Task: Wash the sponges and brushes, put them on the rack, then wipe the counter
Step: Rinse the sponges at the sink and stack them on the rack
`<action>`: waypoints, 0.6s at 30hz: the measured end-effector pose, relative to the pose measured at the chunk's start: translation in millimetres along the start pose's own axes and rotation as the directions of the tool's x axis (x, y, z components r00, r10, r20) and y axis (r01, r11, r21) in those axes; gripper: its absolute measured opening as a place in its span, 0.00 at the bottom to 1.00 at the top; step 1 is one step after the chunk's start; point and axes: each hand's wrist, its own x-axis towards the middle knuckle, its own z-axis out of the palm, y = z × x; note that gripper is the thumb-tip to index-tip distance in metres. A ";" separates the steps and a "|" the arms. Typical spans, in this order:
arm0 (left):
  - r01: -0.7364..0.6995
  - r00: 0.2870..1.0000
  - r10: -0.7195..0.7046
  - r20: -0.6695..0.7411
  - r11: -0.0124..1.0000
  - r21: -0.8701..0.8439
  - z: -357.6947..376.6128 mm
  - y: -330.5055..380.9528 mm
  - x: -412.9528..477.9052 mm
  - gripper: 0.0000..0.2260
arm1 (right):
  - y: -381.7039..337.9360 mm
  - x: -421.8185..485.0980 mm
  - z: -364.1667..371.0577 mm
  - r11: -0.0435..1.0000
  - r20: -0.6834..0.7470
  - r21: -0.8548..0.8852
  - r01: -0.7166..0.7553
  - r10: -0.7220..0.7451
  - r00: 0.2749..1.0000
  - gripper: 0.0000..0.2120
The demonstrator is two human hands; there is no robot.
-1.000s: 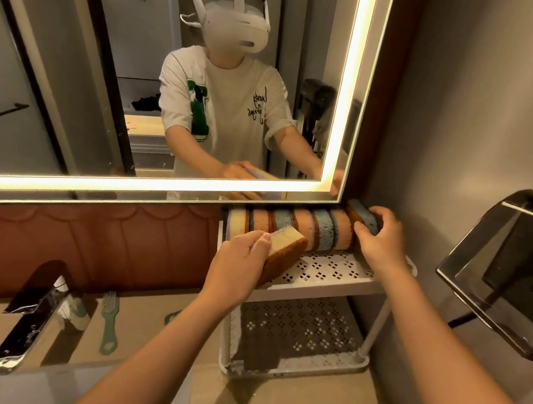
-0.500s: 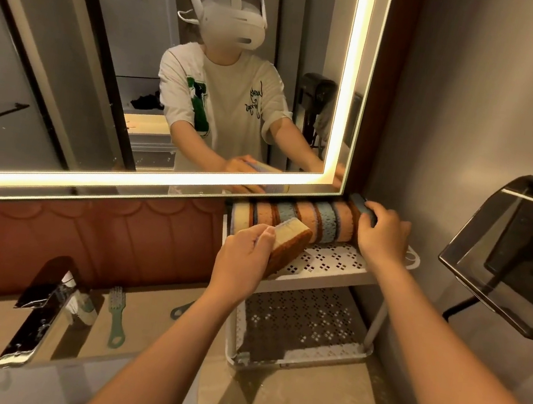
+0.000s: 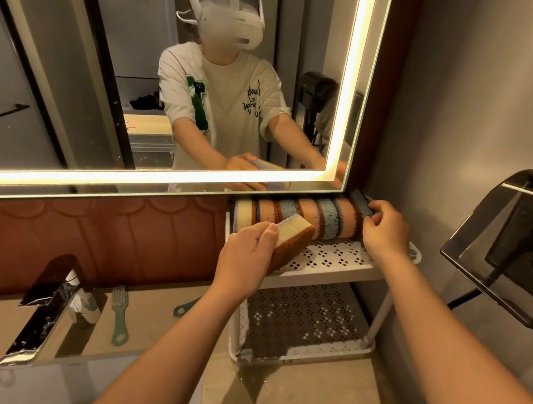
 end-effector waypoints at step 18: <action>0.161 0.987 -0.152 0.055 0.938 -0.308 -7.6 6.6 6.9 0.20 | -32.4 -51.2 -14.3 0.905 0.585 0.341 0.254 -0.415 0.696 0.24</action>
